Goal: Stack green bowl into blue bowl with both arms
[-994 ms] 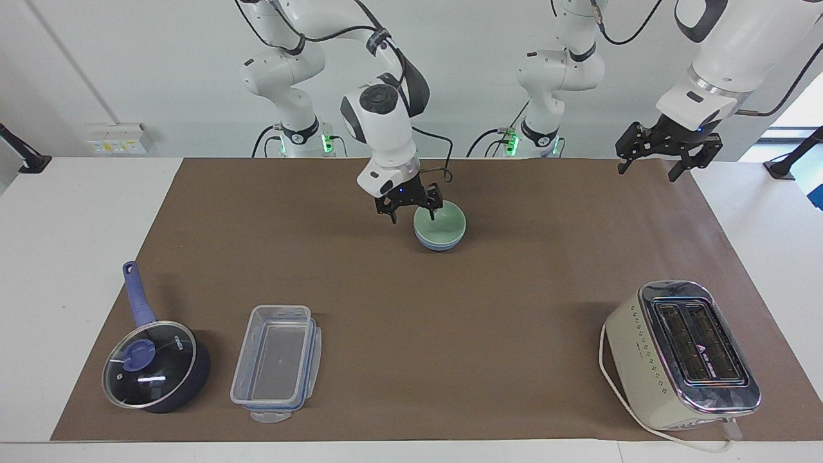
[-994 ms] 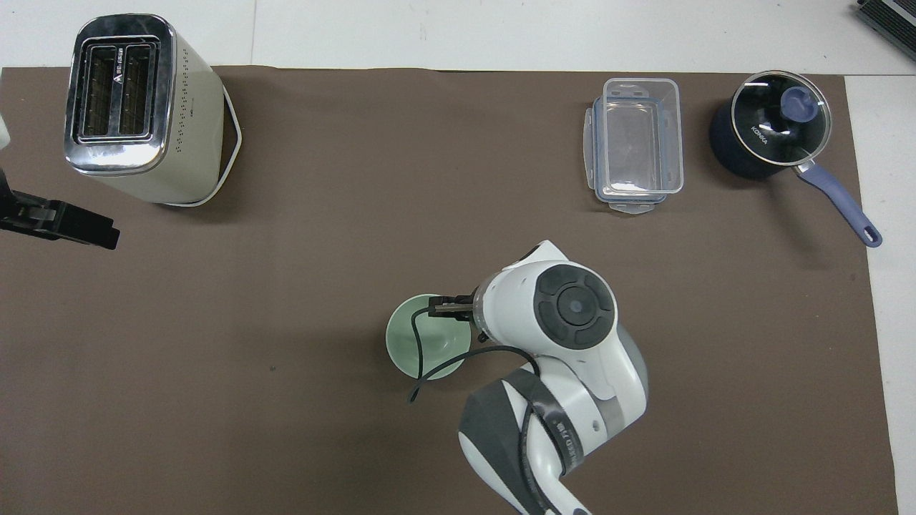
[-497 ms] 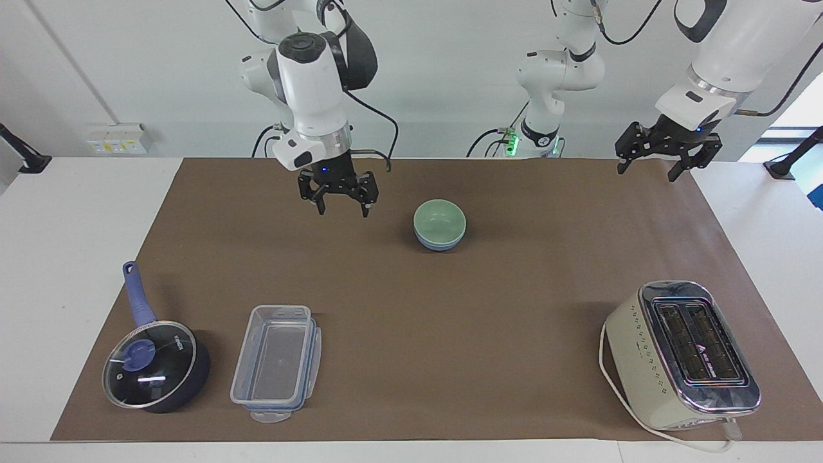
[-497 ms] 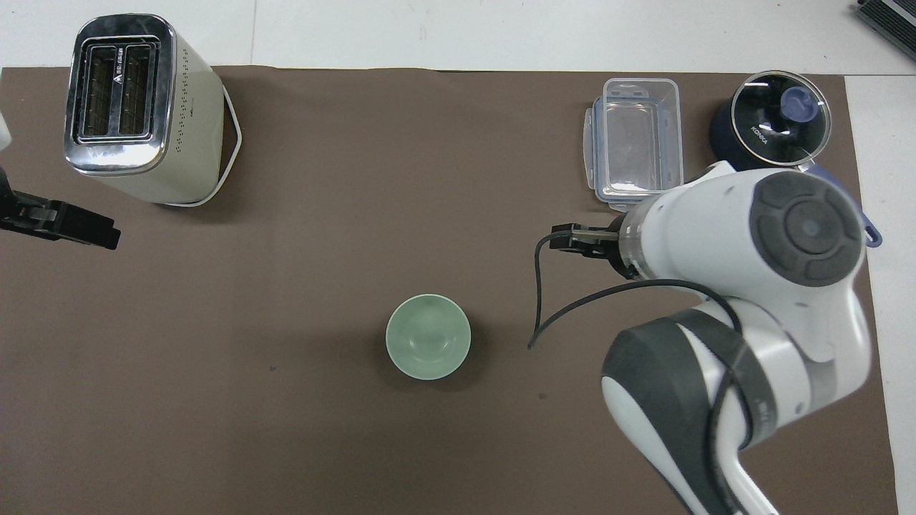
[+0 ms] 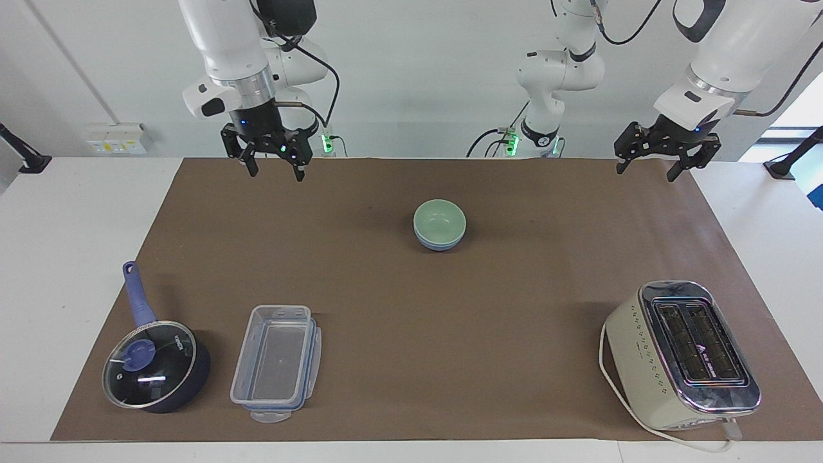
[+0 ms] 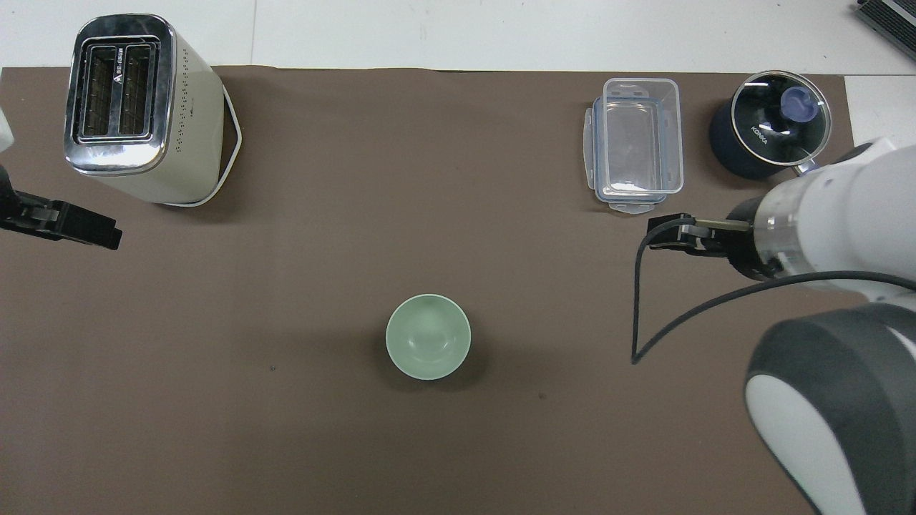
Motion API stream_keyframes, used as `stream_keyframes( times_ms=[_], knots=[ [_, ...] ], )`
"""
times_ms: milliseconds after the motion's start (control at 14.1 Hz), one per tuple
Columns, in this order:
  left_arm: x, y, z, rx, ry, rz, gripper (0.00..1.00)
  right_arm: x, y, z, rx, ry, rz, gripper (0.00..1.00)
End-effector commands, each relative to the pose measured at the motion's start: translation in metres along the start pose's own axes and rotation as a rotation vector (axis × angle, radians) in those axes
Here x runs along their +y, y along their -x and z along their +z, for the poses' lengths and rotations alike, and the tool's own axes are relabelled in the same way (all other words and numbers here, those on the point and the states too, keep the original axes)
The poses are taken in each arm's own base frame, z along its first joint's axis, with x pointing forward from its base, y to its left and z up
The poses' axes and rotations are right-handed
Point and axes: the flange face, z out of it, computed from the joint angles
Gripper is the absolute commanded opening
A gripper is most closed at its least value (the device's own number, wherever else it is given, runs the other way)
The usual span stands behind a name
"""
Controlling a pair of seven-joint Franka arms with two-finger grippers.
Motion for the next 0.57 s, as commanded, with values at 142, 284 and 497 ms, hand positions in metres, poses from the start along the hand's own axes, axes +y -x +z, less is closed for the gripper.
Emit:
stream_keyframes(
  times_ms=[142,284,497],
  knots=[
    [0.002,0.005,-0.002,0.007,-0.003,-0.005,1.00,0.068,-0.008,-0.021,-0.036,0.018,-0.009,1.00],
    [0.002,0.006,-0.003,0.009,-0.003,-0.005,1.00,0.083,-0.008,-0.045,-0.014,0.026,-0.001,1.00],
    [0.002,0.005,-0.002,0.007,-0.003,-0.005,1.00,0.086,-0.002,-0.041,-0.041,-0.001,-0.010,1.00]
  ],
)
